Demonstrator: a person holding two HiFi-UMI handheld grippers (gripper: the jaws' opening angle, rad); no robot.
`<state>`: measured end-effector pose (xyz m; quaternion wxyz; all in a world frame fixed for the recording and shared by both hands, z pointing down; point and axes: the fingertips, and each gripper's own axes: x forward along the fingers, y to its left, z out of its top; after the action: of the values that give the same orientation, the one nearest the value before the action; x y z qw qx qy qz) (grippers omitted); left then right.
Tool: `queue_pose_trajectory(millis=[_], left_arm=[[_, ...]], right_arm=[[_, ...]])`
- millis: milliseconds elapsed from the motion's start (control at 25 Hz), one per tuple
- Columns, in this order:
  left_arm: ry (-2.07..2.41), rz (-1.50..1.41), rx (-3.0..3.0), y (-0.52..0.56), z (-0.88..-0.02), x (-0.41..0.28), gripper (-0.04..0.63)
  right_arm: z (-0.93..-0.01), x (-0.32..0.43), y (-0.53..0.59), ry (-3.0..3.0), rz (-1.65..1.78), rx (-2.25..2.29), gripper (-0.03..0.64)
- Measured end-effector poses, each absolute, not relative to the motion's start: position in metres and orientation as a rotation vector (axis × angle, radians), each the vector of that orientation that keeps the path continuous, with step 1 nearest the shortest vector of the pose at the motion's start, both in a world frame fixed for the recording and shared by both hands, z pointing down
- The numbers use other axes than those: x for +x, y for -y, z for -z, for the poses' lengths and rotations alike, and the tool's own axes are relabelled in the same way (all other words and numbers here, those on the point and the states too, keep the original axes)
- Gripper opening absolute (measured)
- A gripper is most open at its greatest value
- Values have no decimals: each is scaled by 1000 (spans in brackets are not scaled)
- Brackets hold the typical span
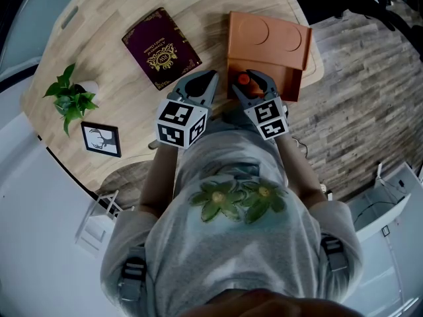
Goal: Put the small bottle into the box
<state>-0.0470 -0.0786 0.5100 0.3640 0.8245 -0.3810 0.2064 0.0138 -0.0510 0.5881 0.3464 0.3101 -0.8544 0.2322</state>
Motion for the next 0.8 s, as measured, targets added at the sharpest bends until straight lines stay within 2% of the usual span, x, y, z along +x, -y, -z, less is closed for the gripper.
queue_pose_trajectory(millis=[800], left_arm=[[976, -533, 2125, 78, -510, -45, 7]], right_arm=[[-597, 14, 45, 2214, -518, 765, 216]])
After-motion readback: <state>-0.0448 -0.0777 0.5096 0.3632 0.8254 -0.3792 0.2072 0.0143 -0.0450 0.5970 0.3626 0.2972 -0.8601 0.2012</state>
